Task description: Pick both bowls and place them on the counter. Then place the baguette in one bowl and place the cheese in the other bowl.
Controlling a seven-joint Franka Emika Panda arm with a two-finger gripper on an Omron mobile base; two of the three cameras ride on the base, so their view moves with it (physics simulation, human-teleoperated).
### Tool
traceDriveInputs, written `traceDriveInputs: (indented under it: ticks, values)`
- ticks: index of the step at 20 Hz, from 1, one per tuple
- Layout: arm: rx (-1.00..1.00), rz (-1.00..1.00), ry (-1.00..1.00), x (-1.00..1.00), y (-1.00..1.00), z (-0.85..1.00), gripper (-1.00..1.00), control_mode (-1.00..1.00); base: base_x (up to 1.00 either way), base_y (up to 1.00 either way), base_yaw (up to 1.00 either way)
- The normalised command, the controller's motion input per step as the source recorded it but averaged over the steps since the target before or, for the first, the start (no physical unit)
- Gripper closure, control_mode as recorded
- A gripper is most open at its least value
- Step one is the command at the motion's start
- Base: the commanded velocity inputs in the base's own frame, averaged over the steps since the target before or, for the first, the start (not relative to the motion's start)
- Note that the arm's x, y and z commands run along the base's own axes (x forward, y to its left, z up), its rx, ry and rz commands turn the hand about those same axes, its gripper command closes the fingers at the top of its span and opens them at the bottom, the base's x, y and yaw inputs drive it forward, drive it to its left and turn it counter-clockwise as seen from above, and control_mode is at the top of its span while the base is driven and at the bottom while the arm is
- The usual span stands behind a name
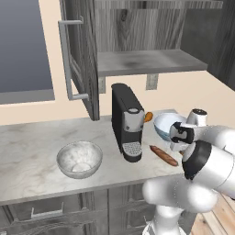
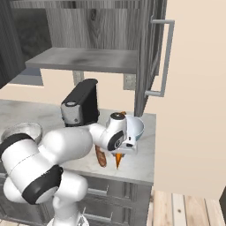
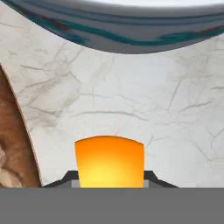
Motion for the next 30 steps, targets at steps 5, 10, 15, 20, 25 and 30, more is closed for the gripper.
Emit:
traceDriveInputs:
  ticks: [5,10,15,20,25,30]
  values:
    - [0.0,0.0,-0.05,0.0,0.05,0.5,1.0,-1.0,0.0,0.0,0.0]
    - [0.0,0.0,-0.01,0.22,0.0,0.6,1.0,-1.0,0.0,0.0,0.0]
    - [0.0,0.0,-0.04,0.48,0.0,0.41,1.0,-1.0,0.0,0.0,0.0]
    - [0.0,0.0,-0.05,0.52,0.0,0.16,1.0,-1.0,0.0,0.0,0.0]
    - [0.0,0.0,-0.04,0.37,-0.05,0.07,1.0,-1.0,0.0,0.0,0.0]
    - [0.0,0.0,-0.01,0.35,-0.05,0.06,1.0,-1.0,0.0,0.0,0.0]
